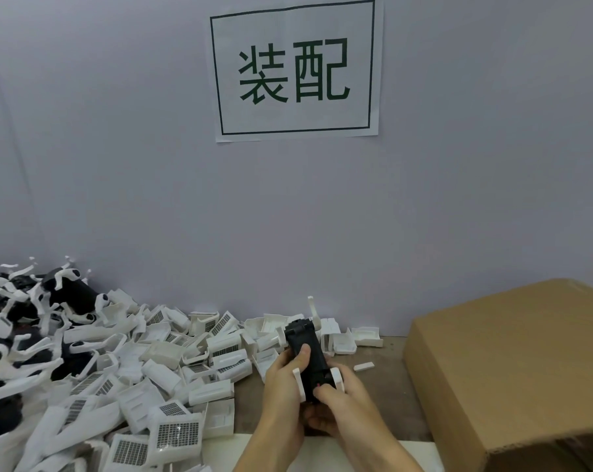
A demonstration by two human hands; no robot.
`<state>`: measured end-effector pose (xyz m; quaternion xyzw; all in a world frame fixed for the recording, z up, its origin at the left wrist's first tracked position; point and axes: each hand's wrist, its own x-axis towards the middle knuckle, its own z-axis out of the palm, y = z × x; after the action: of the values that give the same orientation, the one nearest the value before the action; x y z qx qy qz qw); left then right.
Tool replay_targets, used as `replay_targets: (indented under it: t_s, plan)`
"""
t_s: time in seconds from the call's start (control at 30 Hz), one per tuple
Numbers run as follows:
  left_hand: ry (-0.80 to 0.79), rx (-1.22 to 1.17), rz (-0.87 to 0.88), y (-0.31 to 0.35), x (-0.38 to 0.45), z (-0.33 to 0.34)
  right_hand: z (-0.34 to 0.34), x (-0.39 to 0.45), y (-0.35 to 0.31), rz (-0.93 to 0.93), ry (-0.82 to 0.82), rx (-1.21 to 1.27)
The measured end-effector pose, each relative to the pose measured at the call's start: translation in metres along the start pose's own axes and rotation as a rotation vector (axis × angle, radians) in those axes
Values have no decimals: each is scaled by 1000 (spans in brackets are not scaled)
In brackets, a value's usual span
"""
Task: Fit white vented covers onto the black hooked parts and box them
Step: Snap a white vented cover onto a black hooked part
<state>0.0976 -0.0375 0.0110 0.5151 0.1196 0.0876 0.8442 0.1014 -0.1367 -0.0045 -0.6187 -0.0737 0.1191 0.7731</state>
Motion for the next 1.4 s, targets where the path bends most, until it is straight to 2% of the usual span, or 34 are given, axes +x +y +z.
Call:
replay_targets:
  t_s: [0.1, 0.23, 0.33, 0.47, 0.53, 0.73, 1.07, 1.13, 1.2, 1.3, 1.4]
  plan:
    - [104, -135, -11, 3, 4, -2, -2, -3, -3, 22, -57, -68]
    - [208, -391, 0, 9, 6, -8, -9, 0, -2, -40, 147, -268]
    - [200, -454, -3, 13, 0, -11, -8, -1, -3, -46, 129, -249]
    - [69, -364, -23, 14, -4, -9, 0, -5, -4, 11, -25, -100]
    - [16, -276, 28, 12, -3, -7, 2, -6, -5, 14, -65, -66]
    - [-88, -114, 116, 6, -7, -3, 0, -5, -5, 18, -42, -8]
    - [-85, -89, 103, 6, -4, -2, 2, -2, -4, 66, -9, -79]
    - [-45, -161, 88, 8, -1, -2, 2, -3, -5, 63, -19, -21]
    - [60, -378, 60, 15, 5, -7, 0, -3, -5, 37, 34, -19]
    - [200, -634, 76, 31, 14, -23, -7, -2, -4, -27, 209, -201]
    - [249, -638, 116, 37, 19, -31, -9, -3, -1, -73, 219, -420]
